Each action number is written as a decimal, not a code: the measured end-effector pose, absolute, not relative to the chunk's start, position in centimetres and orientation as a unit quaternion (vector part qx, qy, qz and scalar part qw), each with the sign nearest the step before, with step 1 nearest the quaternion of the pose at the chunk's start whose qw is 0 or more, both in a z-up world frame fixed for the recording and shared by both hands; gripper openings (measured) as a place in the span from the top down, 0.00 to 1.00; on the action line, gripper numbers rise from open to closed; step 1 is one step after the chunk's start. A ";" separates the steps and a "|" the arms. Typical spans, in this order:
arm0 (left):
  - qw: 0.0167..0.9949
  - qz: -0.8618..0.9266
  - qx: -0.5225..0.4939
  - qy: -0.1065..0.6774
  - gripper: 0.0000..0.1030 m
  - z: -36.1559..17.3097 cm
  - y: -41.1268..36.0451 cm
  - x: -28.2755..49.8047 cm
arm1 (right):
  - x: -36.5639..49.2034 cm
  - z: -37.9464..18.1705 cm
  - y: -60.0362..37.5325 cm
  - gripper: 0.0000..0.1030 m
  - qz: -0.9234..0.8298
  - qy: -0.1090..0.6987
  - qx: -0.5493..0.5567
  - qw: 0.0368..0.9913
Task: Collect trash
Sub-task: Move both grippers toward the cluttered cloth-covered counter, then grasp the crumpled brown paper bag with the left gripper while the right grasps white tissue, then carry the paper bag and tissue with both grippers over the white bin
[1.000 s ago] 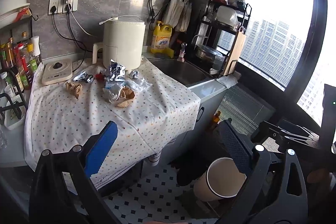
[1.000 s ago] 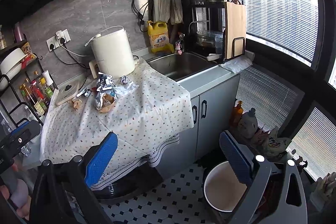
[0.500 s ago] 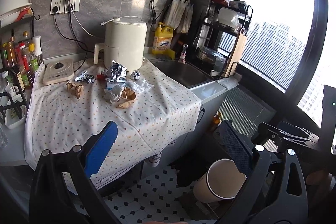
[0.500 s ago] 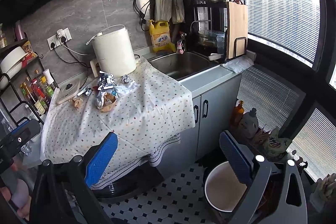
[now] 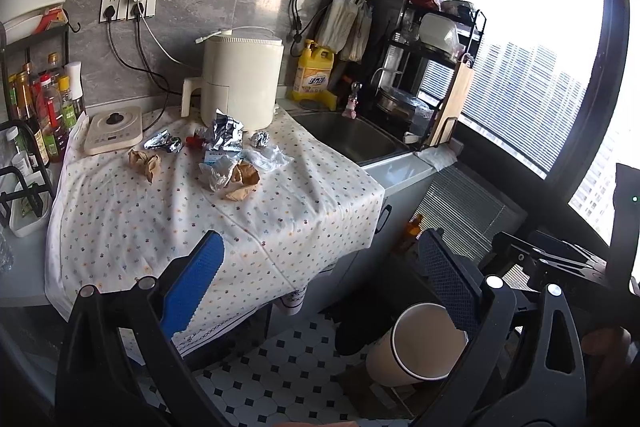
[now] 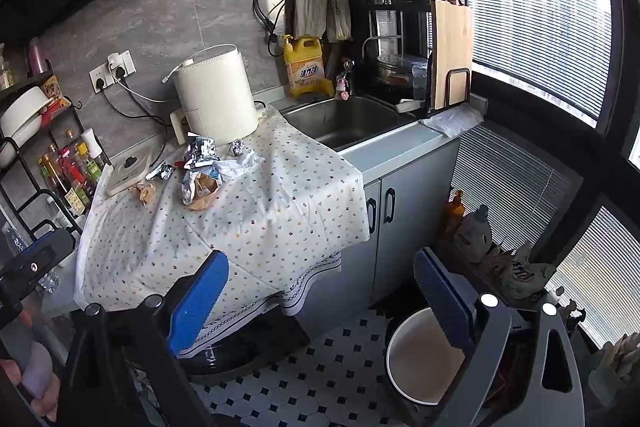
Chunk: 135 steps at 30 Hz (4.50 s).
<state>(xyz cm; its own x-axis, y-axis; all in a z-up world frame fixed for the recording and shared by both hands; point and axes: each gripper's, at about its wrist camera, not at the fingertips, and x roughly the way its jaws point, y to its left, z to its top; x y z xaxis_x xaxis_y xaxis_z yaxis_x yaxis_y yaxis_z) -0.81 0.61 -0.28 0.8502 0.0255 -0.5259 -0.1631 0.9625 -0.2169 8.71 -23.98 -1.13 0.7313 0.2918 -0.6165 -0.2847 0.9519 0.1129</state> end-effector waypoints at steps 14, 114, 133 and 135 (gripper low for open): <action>0.951 0.060 -0.132 0.272 0.06 -0.7 0.4 -0.8 | 9.5 -1.1 -24.2 0.08 0.172 0.334 0.000 0.927; 0.890 0.200 -0.275 0.304 0.96 -9.9 22.9 10.6 | 33.0 -5.1 0.3 0.94 0.407 0.388 -0.026 0.826; 0.903 0.127 -0.239 0.334 0.96 -9.6 2.5 8.5 | 26.9 -9.5 -22.8 0.94 0.333 0.428 -0.002 0.840; 0.903 0.115 -0.234 0.341 0.96 -10.1 0.5 8.7 | 26.5 -10.4 -25.3 0.94 0.317 0.436 0.004 0.842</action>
